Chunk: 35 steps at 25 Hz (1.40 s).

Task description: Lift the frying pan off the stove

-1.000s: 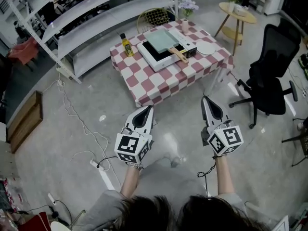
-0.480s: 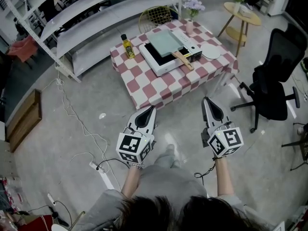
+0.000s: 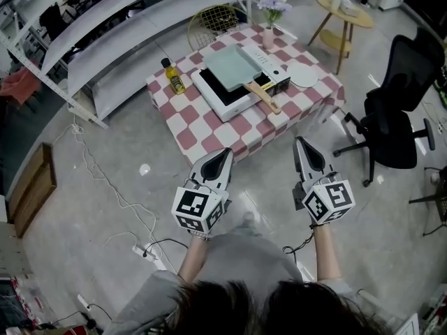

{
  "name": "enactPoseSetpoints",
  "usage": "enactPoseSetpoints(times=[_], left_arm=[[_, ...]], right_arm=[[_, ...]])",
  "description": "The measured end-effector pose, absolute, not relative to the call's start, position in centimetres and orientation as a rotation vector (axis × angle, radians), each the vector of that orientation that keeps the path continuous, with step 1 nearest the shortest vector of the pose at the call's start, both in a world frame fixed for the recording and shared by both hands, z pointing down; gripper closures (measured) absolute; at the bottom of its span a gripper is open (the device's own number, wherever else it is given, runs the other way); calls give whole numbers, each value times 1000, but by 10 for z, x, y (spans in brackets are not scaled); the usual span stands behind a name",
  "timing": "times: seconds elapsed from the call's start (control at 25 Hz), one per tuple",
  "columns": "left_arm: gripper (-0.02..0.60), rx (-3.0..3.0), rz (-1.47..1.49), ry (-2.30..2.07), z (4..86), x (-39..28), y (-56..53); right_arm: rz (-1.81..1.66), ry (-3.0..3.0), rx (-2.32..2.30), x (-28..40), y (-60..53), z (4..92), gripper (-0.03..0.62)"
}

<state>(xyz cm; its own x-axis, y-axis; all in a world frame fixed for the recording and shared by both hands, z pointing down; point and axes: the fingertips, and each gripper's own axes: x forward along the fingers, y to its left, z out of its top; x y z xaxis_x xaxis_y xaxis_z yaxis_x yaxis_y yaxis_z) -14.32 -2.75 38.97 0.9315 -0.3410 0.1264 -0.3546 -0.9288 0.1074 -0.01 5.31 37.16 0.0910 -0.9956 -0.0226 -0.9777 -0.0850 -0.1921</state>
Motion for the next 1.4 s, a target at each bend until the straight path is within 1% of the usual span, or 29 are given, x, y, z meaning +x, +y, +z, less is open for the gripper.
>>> enactPoseSetpoints(times=[0.6,1.04,1.2,1.4], left_arm=[[555,2954,158,-373,400,-96,-50],[555,2917,188,-460,408,-83,-70],[554,2940,195,-466,406,-63,-80],[554,2913,200,-591,401,-39,-101]], right_arm=[[-174,1947,-2265,26,29,377,571],[-198,1958,-2222,55,7,381,572],[-202,2000,-2192,79,-11,378,571],[-194,2091,-2124,109,-36,369,571]])
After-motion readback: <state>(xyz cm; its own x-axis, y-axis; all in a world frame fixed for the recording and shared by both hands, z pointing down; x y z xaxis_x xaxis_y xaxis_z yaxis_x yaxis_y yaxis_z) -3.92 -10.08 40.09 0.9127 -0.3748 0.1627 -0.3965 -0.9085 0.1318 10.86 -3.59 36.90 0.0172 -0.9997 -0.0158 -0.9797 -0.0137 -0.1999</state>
